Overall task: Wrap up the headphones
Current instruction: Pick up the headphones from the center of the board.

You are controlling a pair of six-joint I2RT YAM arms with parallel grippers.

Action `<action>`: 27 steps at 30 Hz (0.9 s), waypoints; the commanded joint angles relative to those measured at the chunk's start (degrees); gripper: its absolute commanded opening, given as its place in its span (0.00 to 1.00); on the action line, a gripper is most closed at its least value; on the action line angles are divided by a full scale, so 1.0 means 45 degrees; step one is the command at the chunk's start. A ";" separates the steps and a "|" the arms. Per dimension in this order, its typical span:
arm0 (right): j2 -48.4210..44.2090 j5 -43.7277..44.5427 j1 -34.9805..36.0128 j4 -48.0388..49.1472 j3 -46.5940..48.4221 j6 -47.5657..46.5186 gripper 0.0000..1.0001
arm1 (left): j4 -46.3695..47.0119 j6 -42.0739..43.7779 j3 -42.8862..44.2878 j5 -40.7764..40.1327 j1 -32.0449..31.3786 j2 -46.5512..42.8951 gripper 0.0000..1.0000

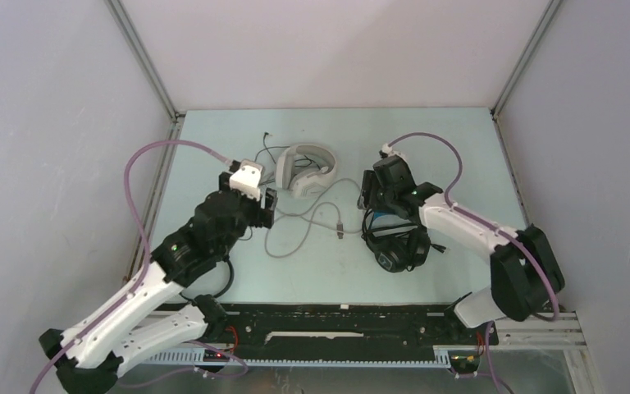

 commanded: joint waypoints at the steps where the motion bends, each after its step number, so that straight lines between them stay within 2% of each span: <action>1: -0.1735 0.0781 0.0293 -0.0432 0.0675 0.0106 0.63 | 0.0004 -0.1278 0.1359 0.0557 0.1434 0.1538 0.79; 4: -0.2388 0.0740 0.0544 -0.0398 0.0672 -0.0025 0.65 | -0.0044 -0.1304 0.2588 0.1162 0.2799 0.3036 0.82; 7: -0.2926 0.0646 0.0761 -0.0444 0.0666 -0.0326 0.70 | -0.0576 -0.1556 0.4285 0.2041 0.3845 0.5386 0.82; 12: -0.3941 0.0215 0.1181 -0.0216 0.0268 -0.0486 0.77 | -0.0838 -0.0723 0.6718 0.1815 0.4456 0.8814 0.85; 15: -0.4615 0.0070 0.1623 0.0064 -0.0051 -0.0658 0.77 | -0.0744 -0.0449 0.8035 0.2010 0.4896 1.0803 0.85; 20: -0.5574 0.0104 0.2065 0.0164 -0.0394 -0.0930 0.77 | -0.1167 0.1342 0.9681 0.4284 0.4908 1.2908 0.85; 23: -0.6043 0.0098 0.2219 0.0209 -0.0613 -0.1105 0.77 | -0.1631 0.2123 1.0638 0.3769 0.5050 1.4049 0.86; 27: -0.6467 0.0185 0.2341 0.0328 -0.0939 -0.1234 0.77 | -0.3025 0.1913 1.2466 0.3446 0.5382 1.5872 0.85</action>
